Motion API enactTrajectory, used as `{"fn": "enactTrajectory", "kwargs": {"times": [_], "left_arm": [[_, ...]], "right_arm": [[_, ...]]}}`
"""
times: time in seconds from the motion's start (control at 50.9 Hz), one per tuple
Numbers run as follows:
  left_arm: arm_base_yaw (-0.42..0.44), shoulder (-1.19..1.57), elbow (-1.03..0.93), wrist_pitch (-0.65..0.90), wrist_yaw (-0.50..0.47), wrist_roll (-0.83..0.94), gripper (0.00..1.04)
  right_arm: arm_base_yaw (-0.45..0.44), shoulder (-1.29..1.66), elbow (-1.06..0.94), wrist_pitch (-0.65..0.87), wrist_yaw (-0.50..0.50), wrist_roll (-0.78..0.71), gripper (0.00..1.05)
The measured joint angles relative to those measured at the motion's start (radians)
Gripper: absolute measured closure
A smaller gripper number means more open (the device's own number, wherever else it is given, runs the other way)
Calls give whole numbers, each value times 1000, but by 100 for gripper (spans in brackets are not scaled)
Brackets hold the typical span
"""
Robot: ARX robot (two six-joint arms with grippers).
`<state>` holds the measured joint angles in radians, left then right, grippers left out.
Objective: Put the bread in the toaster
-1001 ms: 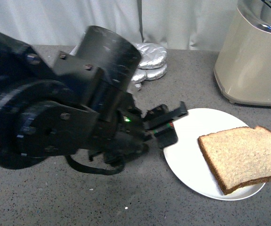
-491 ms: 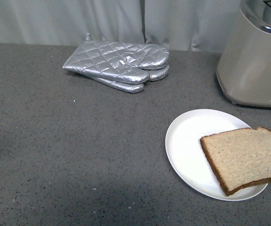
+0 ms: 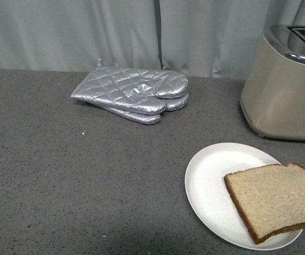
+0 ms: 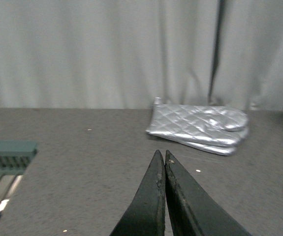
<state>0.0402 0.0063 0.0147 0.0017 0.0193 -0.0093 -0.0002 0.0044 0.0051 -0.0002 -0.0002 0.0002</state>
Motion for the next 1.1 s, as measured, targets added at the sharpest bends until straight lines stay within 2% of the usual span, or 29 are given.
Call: {"fn": "enactTrajectory", "kwargs": {"times": [0.059, 0.314, 0.353, 0.393, 0.412, 0.432, 0.471, 0.491, 0.628, 0.766, 1.099], "left_arm": [[-33, -1, 0, -2, -9, 2, 101], [-37, -2, 0, -2, -17, 1, 100], [-37, -2, 0, -2, -18, 2, 95], [-37, -2, 0, -2, -18, 2, 86], [-37, -2, 0, -2, -18, 2, 83], [-37, -2, 0, -2, -19, 2, 77], [-37, -2, 0, -2, -19, 2, 68], [-37, -2, 0, -2, -17, 2, 64], [-37, -3, 0, -2, -18, 2, 34], [-37, -3, 0, -2, -18, 2, 6], [-37, -3, 0, -2, -18, 4, 7]], "right_arm": [[0, 0, 0, 0, -4, 0, 9], [0, 0, 0, 0, -1, 0, 9], [0, 0, 0, 0, -1, 0, 9], [0, 2, 0, -2, -5, 0, 9], [-5, 17, 12, -36, -29, 13, 9], [-3, 60, 54, -134, -79, 45, 9], [7, 173, 118, -267, -111, 113, 9], [8, 214, 130, -283, -114, 135, 9], [-63, 539, 124, -109, 15, 320, 9], [10, 778, 62, 66, 127, 405, 9], [172, 1164, 14, 418, 256, 592, 9]]}}
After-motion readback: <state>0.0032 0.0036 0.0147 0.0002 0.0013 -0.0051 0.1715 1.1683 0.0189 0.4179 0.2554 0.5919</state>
